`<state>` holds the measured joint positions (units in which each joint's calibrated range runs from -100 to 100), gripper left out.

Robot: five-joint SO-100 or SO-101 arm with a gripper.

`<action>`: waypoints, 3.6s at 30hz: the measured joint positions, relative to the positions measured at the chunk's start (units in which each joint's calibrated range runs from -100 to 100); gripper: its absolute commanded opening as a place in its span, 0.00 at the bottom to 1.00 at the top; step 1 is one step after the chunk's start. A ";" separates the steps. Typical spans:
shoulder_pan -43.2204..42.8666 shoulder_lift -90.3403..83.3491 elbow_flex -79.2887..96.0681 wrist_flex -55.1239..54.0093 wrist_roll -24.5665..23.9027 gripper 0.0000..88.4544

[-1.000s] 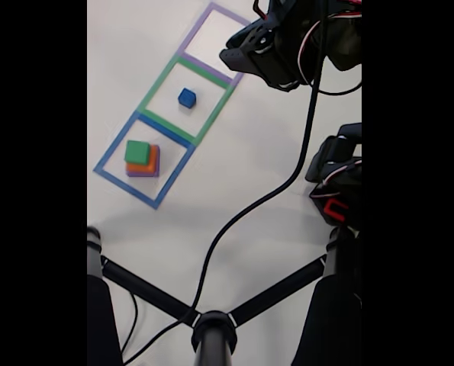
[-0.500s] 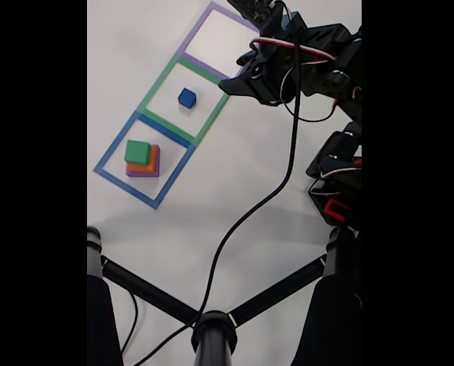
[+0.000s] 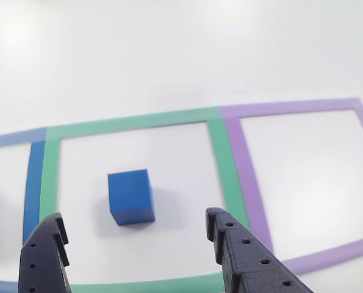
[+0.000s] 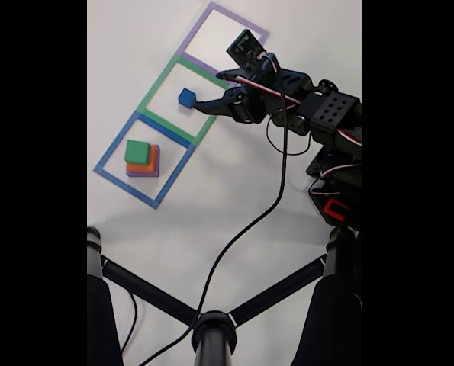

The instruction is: Tower of hanoi

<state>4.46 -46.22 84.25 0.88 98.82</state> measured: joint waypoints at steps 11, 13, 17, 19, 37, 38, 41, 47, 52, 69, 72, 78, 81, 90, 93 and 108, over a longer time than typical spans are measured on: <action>-0.65 26.00 4.79 -34.91 0.00 0.29; -0.65 30.73 4.70 -39.25 0.00 0.29; -1.39 40.78 3.05 -47.35 0.00 0.30; -1.64 45.25 0.96 -50.48 0.00 0.30; -3.19 65.93 -12.18 -60.19 0.00 0.24; -3.52 66.19 -12.18 -60.43 0.00 0.22; -4.34 66.19 -12.18 -61.00 0.00 0.18; -4.91 66.19 -12.18 -61.08 0.00 0.08; -5.16 66.19 -12.18 -61.08 0.00 0.02; -5.40 48.21 -6.79 -46.07 0.00 0.02; -5.40 37.23 -4.61 -36.84 0.00 0.01; -5.40 9.20 -3.57 -7.30 0.79 0.01; -5.40 -3.71 -6.53 11.40 0.99 0.01; -8.60 -11.82 -37.95 59.55 -0.99 0.01; -10.89 -11.48 -49.61 70.39 -3.55 0.01; -22.84 -6.08 -90.51 96.23 -12.41 0.01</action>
<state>-18.38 -52.30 -6.27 97.11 86.40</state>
